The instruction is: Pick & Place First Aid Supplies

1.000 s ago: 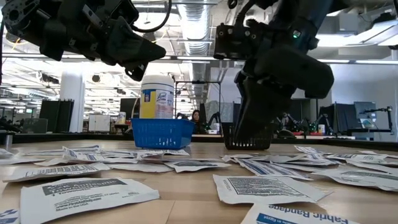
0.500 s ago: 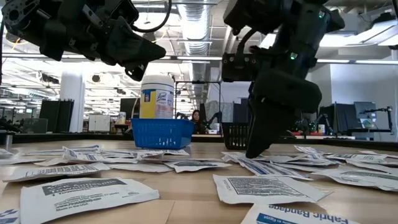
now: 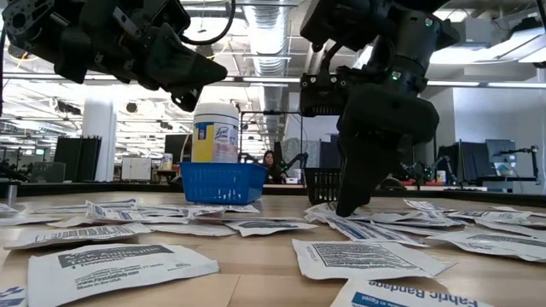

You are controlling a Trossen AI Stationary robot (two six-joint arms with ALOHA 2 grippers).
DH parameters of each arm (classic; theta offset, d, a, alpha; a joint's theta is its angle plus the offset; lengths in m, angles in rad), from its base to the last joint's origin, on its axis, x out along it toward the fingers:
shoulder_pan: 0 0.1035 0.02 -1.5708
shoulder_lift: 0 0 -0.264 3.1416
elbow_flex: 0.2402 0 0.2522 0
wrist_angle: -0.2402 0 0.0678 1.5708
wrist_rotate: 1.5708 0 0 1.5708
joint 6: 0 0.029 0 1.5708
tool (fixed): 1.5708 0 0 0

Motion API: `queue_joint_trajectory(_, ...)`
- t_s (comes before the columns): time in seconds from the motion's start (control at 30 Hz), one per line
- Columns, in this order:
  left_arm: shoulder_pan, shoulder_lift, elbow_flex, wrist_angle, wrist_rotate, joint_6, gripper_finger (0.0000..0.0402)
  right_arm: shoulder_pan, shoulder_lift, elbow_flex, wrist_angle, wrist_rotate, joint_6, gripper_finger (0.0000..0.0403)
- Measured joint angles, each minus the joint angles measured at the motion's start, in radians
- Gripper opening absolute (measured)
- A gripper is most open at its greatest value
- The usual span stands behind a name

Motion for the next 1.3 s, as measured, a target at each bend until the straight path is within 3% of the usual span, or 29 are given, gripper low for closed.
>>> queue_joint_trajectory(0.23, 0.000, 0.000, 0.000, 0.000, 0.000, 0.000, 0.0007, 0.009, 0.001, -0.001, 0.011, -0.004, -0.026, 0.0065)
queue_joint_trajectory(1.07, 0.000, 0.000, 0.000, 0.000, 0.000, 0.000, 0.0007, 0.013, 0.004, -0.002, 0.081, -0.010, -0.026, 0.0068)
queue_joint_trajectory(1.3, 0.000, 0.000, 0.000, 0.000, 0.000, 0.000, 0.0007, 0.018, 0.007, 0.023, 0.071, -0.050, -0.083, 0.0049)
